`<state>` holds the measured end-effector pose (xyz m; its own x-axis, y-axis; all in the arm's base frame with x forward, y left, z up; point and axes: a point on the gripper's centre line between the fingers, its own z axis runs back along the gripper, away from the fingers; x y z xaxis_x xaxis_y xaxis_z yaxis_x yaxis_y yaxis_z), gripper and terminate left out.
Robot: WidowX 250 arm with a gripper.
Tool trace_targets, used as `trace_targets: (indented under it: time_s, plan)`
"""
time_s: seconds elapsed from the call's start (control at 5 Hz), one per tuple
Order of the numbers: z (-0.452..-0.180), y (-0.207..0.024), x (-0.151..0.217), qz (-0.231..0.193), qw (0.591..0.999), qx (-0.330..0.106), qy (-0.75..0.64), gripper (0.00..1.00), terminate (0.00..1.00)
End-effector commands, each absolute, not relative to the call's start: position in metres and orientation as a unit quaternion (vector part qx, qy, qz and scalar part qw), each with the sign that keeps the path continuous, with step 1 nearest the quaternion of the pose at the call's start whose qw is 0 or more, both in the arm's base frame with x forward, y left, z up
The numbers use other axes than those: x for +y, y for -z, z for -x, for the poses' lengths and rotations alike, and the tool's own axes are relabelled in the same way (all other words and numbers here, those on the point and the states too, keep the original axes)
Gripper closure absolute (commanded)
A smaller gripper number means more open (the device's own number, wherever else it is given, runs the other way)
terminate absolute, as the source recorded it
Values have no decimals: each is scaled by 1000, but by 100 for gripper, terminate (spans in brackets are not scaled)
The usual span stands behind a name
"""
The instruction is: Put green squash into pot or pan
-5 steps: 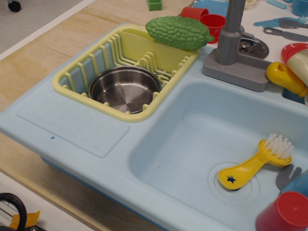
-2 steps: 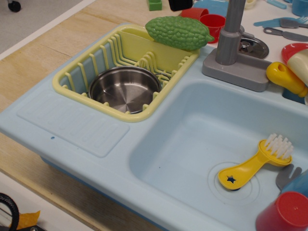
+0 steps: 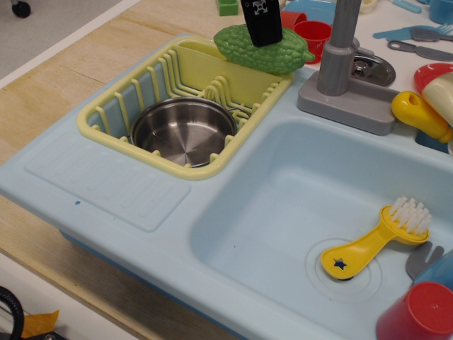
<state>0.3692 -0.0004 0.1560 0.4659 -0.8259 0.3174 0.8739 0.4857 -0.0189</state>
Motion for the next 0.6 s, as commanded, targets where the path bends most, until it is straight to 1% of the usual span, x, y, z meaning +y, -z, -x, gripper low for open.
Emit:
trace_targets:
  time_s: [0.0,0.4]
  plan:
    - [-369,-156,7,103,857,-158,480,0,0]
    - [-364,-131,11,149,862,-169,453,0,0]
